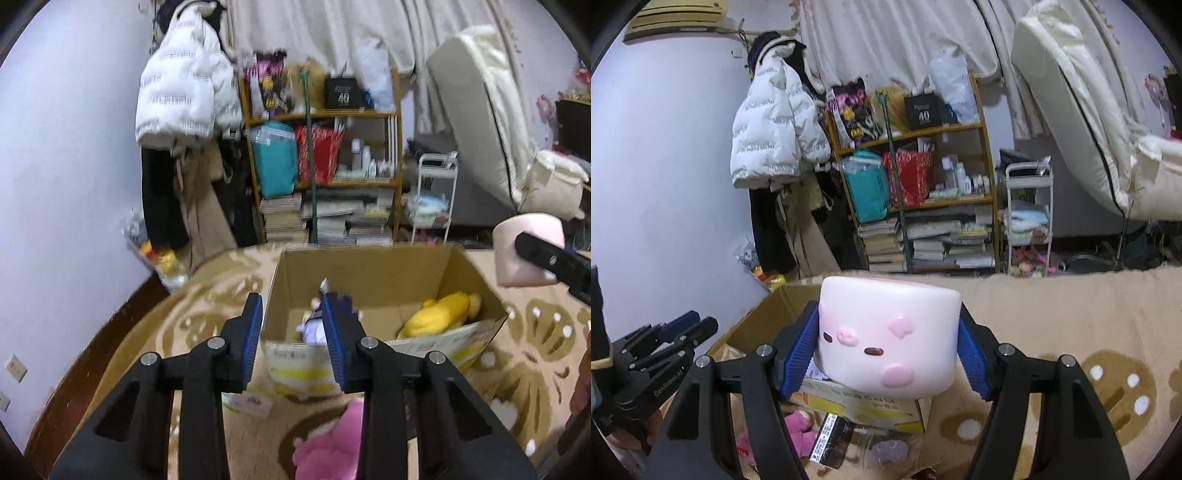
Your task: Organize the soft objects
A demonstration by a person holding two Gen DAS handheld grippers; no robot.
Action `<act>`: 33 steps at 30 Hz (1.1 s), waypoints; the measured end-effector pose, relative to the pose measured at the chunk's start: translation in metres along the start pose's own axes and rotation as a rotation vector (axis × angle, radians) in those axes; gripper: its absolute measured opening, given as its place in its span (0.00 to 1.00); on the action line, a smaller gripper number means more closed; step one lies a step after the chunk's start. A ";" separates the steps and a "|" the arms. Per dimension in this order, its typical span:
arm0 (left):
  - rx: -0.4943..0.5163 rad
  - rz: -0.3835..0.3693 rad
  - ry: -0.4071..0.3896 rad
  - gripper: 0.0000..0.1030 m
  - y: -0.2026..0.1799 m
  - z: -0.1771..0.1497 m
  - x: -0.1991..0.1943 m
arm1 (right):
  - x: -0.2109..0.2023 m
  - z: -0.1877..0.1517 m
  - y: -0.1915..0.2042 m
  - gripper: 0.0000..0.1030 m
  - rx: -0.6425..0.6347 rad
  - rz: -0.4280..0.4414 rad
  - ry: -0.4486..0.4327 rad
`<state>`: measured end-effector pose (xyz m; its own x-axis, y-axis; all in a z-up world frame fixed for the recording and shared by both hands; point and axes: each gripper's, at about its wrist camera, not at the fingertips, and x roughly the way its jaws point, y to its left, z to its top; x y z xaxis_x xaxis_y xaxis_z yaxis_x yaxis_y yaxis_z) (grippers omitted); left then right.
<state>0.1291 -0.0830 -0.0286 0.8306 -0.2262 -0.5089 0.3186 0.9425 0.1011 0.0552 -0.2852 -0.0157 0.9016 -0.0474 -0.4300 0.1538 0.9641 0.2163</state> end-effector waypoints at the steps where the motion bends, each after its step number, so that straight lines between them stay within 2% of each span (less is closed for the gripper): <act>1: -0.003 0.004 0.030 0.34 0.001 -0.002 0.004 | 0.005 0.000 -0.001 0.71 0.004 0.002 0.016; 2: -0.006 0.007 0.057 0.40 0.002 -0.004 0.007 | 0.009 0.000 -0.002 0.71 0.008 0.007 0.029; 3: -0.011 0.012 0.069 0.54 0.005 -0.007 0.008 | 0.012 0.000 -0.003 0.72 0.012 0.016 0.041; 5: -0.024 0.048 0.081 0.70 0.010 -0.010 0.009 | 0.019 -0.002 -0.003 0.73 0.015 0.032 0.063; 8: -0.020 0.075 0.129 0.74 0.017 -0.012 0.017 | 0.029 -0.002 -0.001 0.73 0.008 0.049 0.088; 11: -0.029 0.089 0.196 0.89 0.025 -0.016 0.026 | 0.038 -0.003 0.004 0.73 -0.020 0.052 0.090; 16: -0.021 0.138 0.300 0.90 0.036 -0.032 0.036 | 0.054 -0.005 0.009 0.73 -0.053 0.046 0.118; 19: -0.014 0.172 0.389 0.90 0.042 -0.045 0.051 | 0.059 -0.006 0.008 0.73 -0.047 0.049 0.132; 23: -0.060 0.158 0.507 0.90 0.050 -0.058 0.074 | 0.062 -0.006 0.008 0.73 -0.045 0.053 0.139; 28: -0.087 0.168 0.558 0.90 0.052 -0.067 0.091 | 0.067 -0.004 0.008 0.73 -0.058 0.050 0.140; 33: -0.097 0.130 0.654 0.90 0.050 -0.083 0.110 | 0.075 -0.007 0.010 0.73 -0.081 0.055 0.168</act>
<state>0.1990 -0.0401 -0.1508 0.4022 0.0569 -0.9138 0.1668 0.9768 0.1343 0.1220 -0.2770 -0.0518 0.8263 0.0437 -0.5615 0.0670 0.9823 0.1751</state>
